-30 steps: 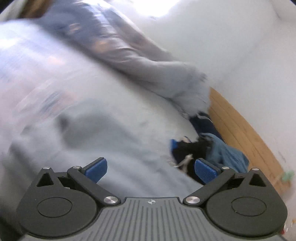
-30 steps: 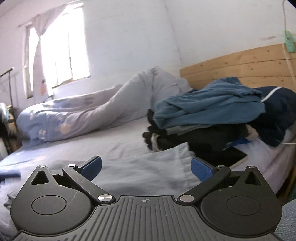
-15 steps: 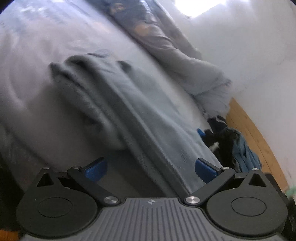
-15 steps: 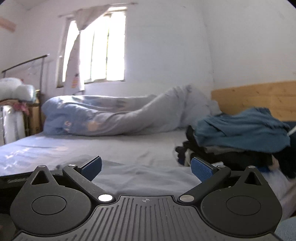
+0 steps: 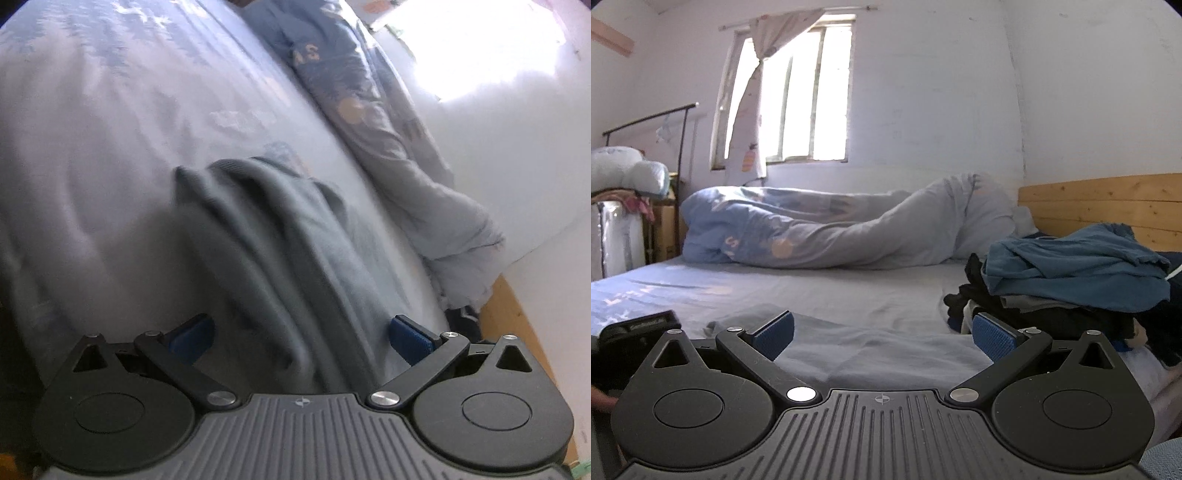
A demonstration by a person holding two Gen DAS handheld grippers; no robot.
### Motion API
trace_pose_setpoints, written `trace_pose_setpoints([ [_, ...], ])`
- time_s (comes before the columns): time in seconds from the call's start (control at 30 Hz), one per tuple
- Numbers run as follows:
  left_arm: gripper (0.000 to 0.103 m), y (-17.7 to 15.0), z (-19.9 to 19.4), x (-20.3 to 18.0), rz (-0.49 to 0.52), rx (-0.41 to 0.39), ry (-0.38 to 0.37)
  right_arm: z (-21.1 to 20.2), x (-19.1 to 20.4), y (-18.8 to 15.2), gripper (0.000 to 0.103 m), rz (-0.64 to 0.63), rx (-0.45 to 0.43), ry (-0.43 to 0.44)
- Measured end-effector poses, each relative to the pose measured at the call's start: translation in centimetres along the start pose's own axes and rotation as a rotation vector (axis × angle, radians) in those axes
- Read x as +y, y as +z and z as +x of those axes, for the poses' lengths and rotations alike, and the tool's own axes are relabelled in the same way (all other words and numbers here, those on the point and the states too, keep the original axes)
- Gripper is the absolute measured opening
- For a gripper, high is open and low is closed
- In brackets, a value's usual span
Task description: Fold clothes
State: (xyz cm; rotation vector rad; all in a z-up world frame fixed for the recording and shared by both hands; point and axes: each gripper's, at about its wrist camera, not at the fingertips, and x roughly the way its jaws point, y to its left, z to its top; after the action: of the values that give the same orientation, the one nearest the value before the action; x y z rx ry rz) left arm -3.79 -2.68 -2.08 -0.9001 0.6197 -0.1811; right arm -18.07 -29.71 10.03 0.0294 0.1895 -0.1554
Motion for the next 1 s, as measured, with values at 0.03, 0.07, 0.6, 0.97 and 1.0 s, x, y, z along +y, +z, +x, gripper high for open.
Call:
trace_pose_setpoints([
  [0.03, 0.103, -0.2, 0.2, 0.3, 0.009, -0.003, -0.013, 0.0, -0.1, -0.1, 0.103, 0.002, 0.0, -0.002],
  [0.07, 0.103, -0.3, 0.5, 0.2, 0.006, -0.004, -0.024, -0.1, -0.1, -0.1, 0.103, 0.004, 0.0, -0.003],
  [0.6, 0.051, 1.2, 1.1, 1.4, -0.132, 0.181, -0.15, 0.2, 2.2, -1.2, 0.103, -0.123, 0.066, 0.121],
  [0.97, 0.032, 2.7, 2.8, 0.1, -0.135, 0.265, -0.233, 2.8, 9.7, -4.6, 0.103, -0.5, 0.115, 0.205],
  [1.0, 0.032, 2.8, 2.8, 0.0, -0.136, 0.27, -0.235, 3.2, 10.4, -5.1, 0.103, -0.536, 0.116, 0.198],
])
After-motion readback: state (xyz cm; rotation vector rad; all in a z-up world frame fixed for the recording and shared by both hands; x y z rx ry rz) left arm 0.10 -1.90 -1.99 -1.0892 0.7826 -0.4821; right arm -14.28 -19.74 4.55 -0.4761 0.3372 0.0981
